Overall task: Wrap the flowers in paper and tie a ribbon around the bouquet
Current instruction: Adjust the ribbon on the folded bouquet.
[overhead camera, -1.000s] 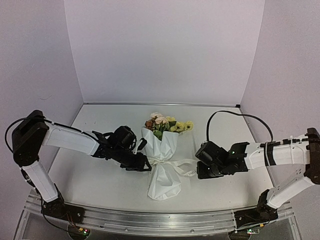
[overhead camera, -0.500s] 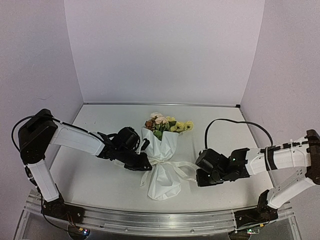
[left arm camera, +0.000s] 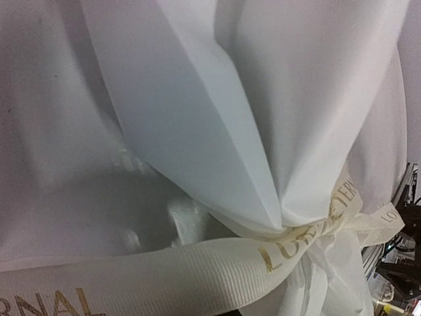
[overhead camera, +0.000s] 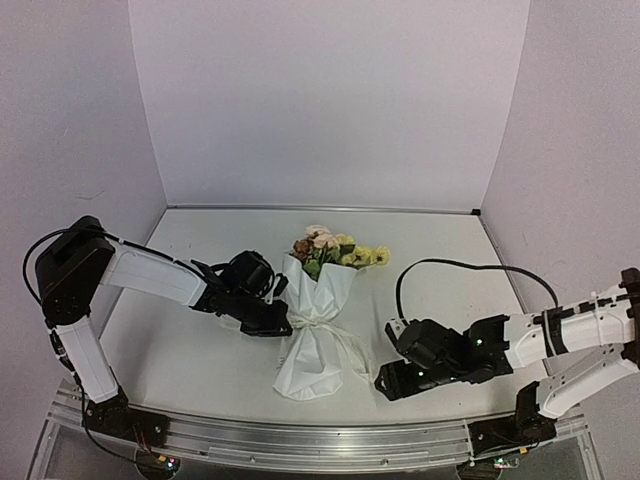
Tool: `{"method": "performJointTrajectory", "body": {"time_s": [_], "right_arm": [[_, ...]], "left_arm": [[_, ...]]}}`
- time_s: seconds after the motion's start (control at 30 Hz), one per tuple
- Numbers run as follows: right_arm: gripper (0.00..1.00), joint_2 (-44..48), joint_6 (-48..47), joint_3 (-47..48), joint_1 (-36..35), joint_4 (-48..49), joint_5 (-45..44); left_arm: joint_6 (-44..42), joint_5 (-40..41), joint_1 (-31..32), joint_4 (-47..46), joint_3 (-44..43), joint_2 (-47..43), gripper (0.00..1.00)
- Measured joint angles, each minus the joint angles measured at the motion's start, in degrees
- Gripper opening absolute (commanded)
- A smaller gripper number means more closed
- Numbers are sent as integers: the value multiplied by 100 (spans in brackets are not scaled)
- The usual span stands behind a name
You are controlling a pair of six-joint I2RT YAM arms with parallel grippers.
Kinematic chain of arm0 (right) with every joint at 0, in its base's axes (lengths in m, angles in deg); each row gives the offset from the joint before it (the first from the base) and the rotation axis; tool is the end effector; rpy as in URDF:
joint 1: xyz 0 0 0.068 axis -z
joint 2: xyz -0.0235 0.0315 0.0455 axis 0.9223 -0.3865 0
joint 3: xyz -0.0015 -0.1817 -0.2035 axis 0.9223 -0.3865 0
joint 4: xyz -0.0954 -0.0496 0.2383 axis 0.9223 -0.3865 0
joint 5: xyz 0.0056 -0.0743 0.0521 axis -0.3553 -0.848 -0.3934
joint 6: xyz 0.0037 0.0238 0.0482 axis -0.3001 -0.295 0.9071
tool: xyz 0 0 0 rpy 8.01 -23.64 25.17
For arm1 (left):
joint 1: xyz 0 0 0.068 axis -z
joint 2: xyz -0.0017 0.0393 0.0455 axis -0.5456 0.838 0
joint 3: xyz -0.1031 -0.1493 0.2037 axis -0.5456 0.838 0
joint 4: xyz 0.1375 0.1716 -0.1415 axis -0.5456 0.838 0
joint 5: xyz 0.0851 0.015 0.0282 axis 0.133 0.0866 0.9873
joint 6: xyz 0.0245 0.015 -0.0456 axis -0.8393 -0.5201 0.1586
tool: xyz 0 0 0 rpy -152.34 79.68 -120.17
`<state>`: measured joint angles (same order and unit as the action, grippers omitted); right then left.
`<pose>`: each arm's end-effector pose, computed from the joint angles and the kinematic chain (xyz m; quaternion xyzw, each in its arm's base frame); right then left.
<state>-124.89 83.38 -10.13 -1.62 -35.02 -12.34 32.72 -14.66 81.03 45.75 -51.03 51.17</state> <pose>0.0868 0.2195 0.1660 -0.1919 0.9388 0.2251 0.1765 0.2230 -0.2621 0.1413 0.1288 0.9367 -0.2989 0.1293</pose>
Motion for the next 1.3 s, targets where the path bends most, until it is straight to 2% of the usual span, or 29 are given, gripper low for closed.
{"method": "performJointTrajectory", "body": {"time_s": [0.1, 0.23, 0.4, 0.47, 0.6, 0.7, 1.13, 1.3], "right_arm": [[69, 486, -60, -107, 4, 3, -128], [54, 648, -134, -28, 360, -27, -332], [52, -189, -425, 517, 1579, 60, -287], [52, -792, -682, 1018, 1714, 131, -118], [52, -1853, -1060, 1884, 1685, 571, 454], [53, -2362, -1208, 2142, 1605, 826, 782], [55, -3067, -1345, 2647, 1300, 1026, 1187], [51, -3231, -1341, 2818, 1292, 991, 1090]], "left_arm": [[-14, 8, -152, 65, 0, 63, 0], [-169, -18, -258, 159, 0, 125, 0], [-343, -68, -265, 245, -18, 127, 0], [-402, -98, -265, 281, -50, 129, 0], [-458, -148, -267, 321, -76, 150, 0], [-459, -183, -270, 352, -76, 151, 0], [-459, -205, -271, 354, -76, 151, 0], [-459, -209, -275, 356, -76, 151, 0]]}}
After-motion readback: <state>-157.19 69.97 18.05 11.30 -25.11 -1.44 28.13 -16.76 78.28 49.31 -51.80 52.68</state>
